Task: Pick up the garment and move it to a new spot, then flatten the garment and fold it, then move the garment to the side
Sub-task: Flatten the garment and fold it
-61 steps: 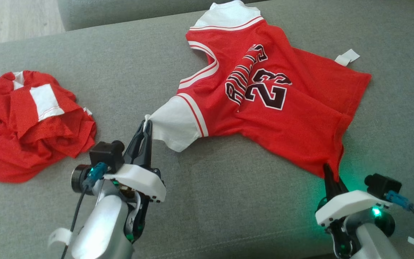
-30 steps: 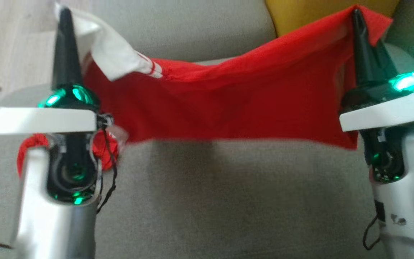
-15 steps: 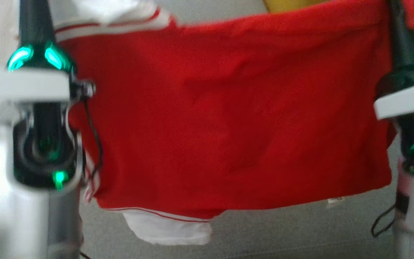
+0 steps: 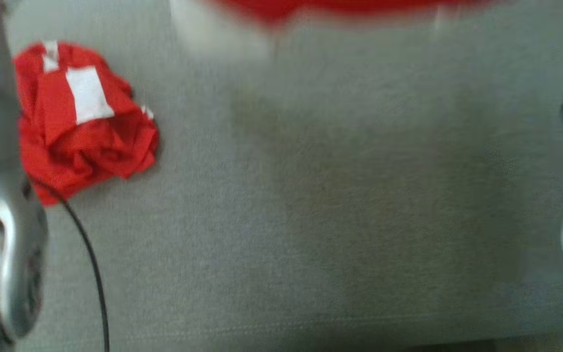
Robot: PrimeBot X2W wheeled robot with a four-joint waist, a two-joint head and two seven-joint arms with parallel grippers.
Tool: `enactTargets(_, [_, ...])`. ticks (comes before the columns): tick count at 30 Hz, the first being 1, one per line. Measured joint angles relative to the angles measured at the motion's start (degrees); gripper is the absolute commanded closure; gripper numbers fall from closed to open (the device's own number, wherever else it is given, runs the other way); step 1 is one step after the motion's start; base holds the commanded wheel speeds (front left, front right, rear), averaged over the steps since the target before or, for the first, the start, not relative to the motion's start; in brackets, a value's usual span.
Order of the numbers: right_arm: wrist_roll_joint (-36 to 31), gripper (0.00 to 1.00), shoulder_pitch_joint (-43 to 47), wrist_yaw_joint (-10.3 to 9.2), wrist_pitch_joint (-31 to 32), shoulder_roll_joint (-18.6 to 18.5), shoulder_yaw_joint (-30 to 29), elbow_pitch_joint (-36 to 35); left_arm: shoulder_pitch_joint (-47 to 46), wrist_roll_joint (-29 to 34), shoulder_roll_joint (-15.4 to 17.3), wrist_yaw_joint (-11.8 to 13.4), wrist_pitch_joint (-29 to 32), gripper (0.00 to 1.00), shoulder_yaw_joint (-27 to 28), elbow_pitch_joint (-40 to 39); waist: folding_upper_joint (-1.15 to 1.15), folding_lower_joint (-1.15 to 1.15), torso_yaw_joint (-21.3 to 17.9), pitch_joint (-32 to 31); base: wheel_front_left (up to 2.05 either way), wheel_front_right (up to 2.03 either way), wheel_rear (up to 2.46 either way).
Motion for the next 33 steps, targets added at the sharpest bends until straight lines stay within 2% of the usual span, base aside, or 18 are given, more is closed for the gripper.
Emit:
enactTargets(4, [-0.21,1.0,-10.96,0.0,-9.2,-1.65,0.64,10.17,-7.25,1.59,-0.33,-3.45,-4.05,1.0,-0.38,8.33,0.0,0.02,2.0,5.4,0.0,0.0,0.0])
enactTargets(8, [2.45,1.0,-15.5,0.0,-16.91,-2.1,1.22,17.96,-8.43,3.44,-0.9,-6.81,-7.46,1.0,-2.01,14.58,0.0,0.02,4.45,9.3,0.0,0.0,0.0])
enactTargets(14, [8.25,1.0,-13.4,0.0,-19.48,-3.46,5.69,27.07,-6.17,5.01,-2.58,-11.57,-9.99,1.0,-5.6,21.61,0.0,0.02,7.23,12.98,0.0,0.0,0.0])
enactTargets(20, [14.12,1.0,-2.89,0.0,-16.12,-4.42,12.84,32.97,4.02,6.09,-3.09,-14.62,-10.73,1.0,-9.7,26.82,0.0,0.0,7.98,12.26,0.0,0.0,0.0])
enactTargets(25, [20.42,1.0,5.67,0.0,-9.72,-8.67,18.0,34.2,13.65,2.37,-3.27,-15.64,-4.64,1.0,-13.1,28.82,0.0,0.0,7.95,9.0,0.0,0.0,0.0])
enactTargets(33, [26.08,1.0,17.52,0.0,-1.45,-15.21,29.33,30.11,27.28,-2.48,1.92,-15.66,1.11,1.0,-20.2,21.11,0.0,0.0,7.73,3.48,0.0,0.0,0.0])
